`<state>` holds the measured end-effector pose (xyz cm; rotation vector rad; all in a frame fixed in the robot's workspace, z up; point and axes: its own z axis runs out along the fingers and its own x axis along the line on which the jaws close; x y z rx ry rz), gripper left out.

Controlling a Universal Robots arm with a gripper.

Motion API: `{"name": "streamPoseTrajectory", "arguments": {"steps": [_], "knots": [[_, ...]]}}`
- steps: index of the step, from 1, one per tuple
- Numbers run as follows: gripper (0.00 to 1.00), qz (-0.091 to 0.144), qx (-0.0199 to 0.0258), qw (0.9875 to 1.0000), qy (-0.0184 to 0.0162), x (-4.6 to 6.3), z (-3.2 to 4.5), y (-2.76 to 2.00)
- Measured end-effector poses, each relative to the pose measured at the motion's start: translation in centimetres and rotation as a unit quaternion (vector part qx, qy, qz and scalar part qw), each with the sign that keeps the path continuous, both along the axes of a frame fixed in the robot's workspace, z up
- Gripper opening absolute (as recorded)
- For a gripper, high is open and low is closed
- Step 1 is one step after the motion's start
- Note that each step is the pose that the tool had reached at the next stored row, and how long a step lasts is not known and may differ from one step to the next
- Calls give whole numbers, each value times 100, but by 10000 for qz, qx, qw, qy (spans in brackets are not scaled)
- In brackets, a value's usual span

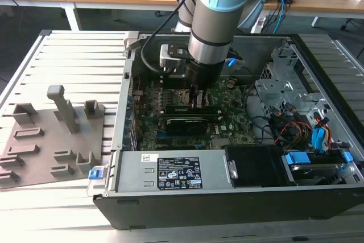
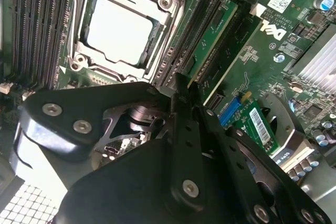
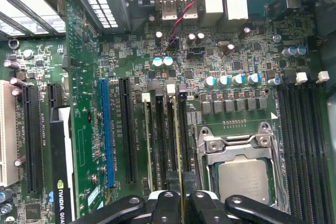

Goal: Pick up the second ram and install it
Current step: 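Insert the second ram into the second slot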

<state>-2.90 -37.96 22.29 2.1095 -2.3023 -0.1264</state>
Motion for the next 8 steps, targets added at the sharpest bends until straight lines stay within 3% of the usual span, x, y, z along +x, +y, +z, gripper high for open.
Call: {"name": "streamPoseTrajectory", "arguments": {"steps": [8], "knots": [[14,24,1,10000,-1,0,13,0]]}}
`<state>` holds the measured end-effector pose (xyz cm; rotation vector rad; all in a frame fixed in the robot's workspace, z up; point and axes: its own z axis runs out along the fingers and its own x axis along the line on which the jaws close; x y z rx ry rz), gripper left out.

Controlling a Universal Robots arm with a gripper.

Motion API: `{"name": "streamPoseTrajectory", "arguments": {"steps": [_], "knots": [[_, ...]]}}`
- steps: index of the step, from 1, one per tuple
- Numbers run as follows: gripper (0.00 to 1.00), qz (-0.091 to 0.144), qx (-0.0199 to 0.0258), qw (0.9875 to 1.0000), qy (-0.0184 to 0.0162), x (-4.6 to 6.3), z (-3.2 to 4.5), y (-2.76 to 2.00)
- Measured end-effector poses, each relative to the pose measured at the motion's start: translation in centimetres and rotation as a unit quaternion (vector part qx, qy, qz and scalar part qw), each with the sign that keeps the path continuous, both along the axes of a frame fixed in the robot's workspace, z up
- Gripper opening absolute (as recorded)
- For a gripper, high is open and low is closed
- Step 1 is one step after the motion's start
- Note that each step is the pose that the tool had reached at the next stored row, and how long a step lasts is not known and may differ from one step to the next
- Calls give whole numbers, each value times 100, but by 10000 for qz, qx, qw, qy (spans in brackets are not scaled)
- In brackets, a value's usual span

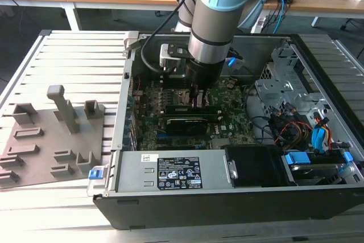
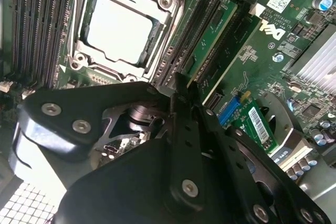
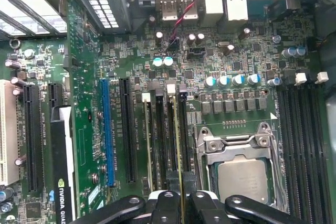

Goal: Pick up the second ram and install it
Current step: 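Insert the second ram into the second slot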

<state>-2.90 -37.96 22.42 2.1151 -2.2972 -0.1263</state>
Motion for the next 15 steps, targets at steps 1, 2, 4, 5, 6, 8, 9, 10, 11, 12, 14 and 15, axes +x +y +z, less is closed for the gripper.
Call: {"name": "streamPoseTrajectory", "arguments": {"steps": [1,2,4,5,6,8,9,10,11,12,14,15], "knots": [[14,1,0,10000,0,0,-3,-3],[14,1,-2,10000,1,0,-6,-4],[14,5,0,10000,1,0,-18,-4],[14,6,0,10000,0,1,-27,-4],[14,6,0,10000,1,0,-41,-4],[14,6,-1,10000,1,0,-66,-4],[14,7,-2,10000,1,0,-66,-5],[14,6,0,10000,1,0,-68,-4],[14,6,1,10000,0,0,-69,-4],[15,6,0,10000,1,0,-69,-4],[22,6,0,10000,1,0,-70,-4],[22,6,-2,10000,1,1,-70,-4]]}}
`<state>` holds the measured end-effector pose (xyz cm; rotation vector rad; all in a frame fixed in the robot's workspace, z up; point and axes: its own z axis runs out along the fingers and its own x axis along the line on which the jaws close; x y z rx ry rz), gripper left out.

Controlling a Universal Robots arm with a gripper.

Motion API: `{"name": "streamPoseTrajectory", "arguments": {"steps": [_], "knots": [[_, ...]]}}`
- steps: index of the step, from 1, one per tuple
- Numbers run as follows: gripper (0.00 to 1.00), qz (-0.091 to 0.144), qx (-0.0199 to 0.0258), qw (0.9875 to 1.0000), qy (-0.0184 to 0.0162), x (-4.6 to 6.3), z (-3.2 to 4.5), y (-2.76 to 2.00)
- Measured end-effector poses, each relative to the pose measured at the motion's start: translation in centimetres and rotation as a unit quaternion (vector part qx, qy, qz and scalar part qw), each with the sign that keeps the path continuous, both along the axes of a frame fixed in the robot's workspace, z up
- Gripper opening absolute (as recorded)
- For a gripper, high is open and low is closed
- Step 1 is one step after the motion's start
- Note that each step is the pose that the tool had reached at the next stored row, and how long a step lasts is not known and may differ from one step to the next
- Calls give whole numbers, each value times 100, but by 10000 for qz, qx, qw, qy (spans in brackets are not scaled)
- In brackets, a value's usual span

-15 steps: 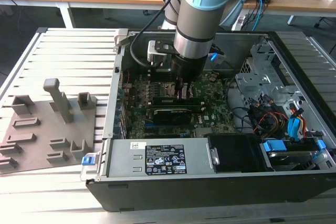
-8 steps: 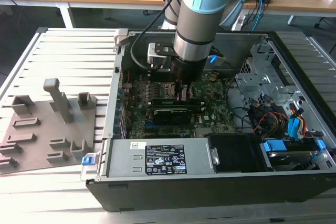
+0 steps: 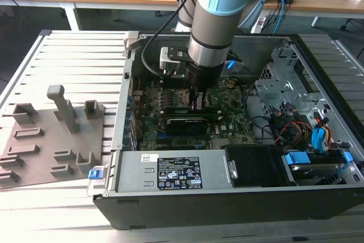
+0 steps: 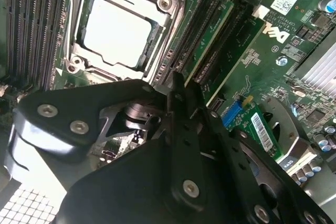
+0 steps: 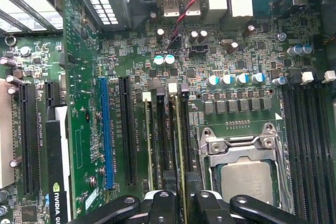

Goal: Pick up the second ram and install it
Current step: 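Insert the second ram into the second slot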

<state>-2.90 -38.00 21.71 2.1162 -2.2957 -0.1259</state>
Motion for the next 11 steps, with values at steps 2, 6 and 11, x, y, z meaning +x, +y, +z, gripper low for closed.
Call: {"name": "streamPoseTrajectory", "arguments": {"steps": [2,6,11], "knots": [[22,0,-1,10000,0,0,50,0],[20,0,-36,10000,0,0,372,48],[11,1,-73,10000,0,1,608,79]]}}
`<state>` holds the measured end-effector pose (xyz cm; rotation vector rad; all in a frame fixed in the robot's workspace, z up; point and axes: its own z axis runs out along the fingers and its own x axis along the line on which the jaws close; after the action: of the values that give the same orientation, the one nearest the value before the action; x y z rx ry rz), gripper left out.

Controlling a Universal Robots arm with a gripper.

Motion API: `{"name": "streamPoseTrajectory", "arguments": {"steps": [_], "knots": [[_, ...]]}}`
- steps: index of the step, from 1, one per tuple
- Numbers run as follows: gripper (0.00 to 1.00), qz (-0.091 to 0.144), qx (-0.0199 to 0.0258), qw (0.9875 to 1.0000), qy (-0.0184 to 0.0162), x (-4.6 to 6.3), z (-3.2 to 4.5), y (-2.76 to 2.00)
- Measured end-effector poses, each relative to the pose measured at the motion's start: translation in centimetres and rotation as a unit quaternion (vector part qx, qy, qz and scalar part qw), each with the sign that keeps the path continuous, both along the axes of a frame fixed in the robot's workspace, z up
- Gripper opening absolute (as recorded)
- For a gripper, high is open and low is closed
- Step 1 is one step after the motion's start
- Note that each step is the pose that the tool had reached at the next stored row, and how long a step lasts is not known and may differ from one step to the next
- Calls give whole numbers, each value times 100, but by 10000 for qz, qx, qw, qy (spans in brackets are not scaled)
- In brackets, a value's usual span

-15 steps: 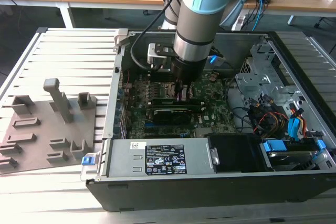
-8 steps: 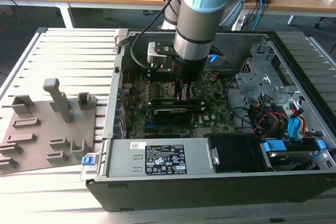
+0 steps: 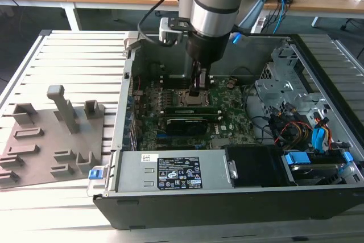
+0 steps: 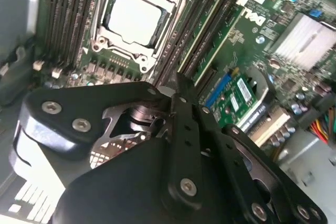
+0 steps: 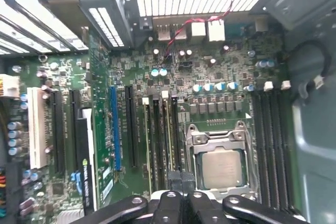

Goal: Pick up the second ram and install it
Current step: 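Insert the second ram into the second slot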

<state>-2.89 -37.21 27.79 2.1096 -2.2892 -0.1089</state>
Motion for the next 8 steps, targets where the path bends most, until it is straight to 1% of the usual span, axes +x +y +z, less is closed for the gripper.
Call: {"name": "streamPoseTrajectory", "arguments": {"steps": [1,2,8], "knots": [[11,0,0,10000,0,0,25,1],[11,0,0,10000,0,0,30,1],[11,-1,0,10000,0,-1,32,1]]}}
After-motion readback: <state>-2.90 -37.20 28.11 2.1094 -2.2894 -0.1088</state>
